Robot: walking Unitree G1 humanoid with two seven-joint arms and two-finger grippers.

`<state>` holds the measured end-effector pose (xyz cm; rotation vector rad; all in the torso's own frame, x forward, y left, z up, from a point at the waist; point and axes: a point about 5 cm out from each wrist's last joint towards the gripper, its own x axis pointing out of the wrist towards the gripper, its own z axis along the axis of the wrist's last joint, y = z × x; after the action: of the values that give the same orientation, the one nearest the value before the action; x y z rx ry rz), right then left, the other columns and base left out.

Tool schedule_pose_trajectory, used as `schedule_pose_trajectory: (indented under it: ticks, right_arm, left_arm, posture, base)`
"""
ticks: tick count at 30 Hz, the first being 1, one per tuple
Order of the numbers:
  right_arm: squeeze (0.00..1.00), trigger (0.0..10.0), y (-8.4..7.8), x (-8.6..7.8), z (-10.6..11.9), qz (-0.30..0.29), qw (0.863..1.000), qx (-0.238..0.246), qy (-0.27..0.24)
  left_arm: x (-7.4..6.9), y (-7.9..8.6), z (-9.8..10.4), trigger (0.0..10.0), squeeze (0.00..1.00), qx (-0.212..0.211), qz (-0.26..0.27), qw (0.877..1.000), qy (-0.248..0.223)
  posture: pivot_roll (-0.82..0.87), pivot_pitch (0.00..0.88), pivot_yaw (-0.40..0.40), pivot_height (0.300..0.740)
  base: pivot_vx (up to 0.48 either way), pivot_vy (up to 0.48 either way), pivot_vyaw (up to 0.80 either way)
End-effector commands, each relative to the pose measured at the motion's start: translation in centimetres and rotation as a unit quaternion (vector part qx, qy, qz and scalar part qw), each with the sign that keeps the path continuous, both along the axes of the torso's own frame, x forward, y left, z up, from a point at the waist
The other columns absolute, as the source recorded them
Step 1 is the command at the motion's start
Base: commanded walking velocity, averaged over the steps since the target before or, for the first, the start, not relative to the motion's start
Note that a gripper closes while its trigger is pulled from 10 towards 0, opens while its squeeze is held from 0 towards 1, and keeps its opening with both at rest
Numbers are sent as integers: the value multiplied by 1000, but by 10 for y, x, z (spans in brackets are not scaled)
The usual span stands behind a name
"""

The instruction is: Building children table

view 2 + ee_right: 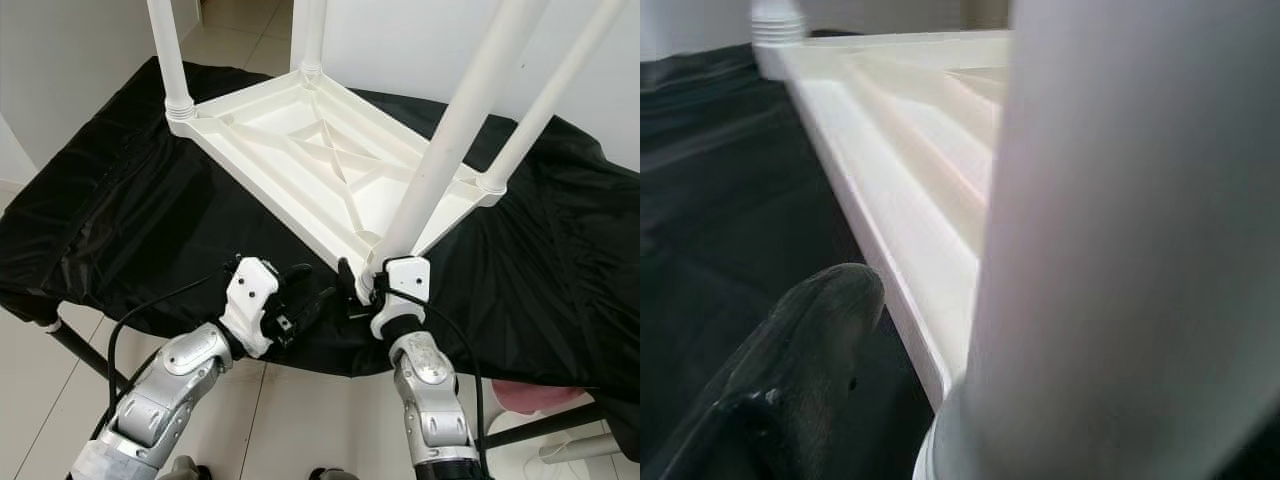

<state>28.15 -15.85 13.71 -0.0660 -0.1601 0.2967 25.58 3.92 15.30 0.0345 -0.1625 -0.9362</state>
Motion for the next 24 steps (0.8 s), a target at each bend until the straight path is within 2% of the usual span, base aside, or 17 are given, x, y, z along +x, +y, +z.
schedule_pose_trajectory:
  ticks: [1,7,8,9,20,21,22,24]
  right_arm:
    - [0,10000,-3,3,2,32,999,-15,-7]
    - [0,10000,-4,10,1,81,996,-44,-1]
    - [0,2863,-5,11,0,89,995,-44,2]
    - [0,0,-5,12,-1,93,995,-47,3]
    - [0,0,-7,9,-10,112,993,-46,17]
    - [0,6314,-8,7,-10,105,994,-41,17]
    - [0,10000,-8,7,-9,99,994,-37,16]
    - [0,10000,-9,7,-8,87,996,-32,13]
  left_arm:
    - [0,-2,-1,10000,0,2,-6,1000,1]
    - [1,-2,0,10000,0,3,-6,1000,-1]
    - [1,-2,0,10000,0,3,-5,1000,-2]
    - [1,-1,0,10000,0,2,-3,1000,-2]
    - [1,0,0,10000,0,3,2,1000,-2]
    - [1,1,0,10000,0,3,2,1000,-2]
    - [1,1,0,10000,0,4,1,1000,-2]
    - [2,1,0,10000,0,4,1,1000,-2]
  posture:
    - [20,115,-72,740]
    - [24,113,-74,740]
    - [29,111,-77,740]
    - [29,111,-77,740]
    - [39,111,-81,740]
    - [38,111,-78,740]
    - [38,111,-78,740]
    - [36,111,-76,740]
  base:
    - [0,0,0]
    - [0,0,0]
    - [0,0,0]
    - [0,0,0]
    - [0,0,0]
    - [0,0,0]
    - [0,0,0]
    - [0,0,0]
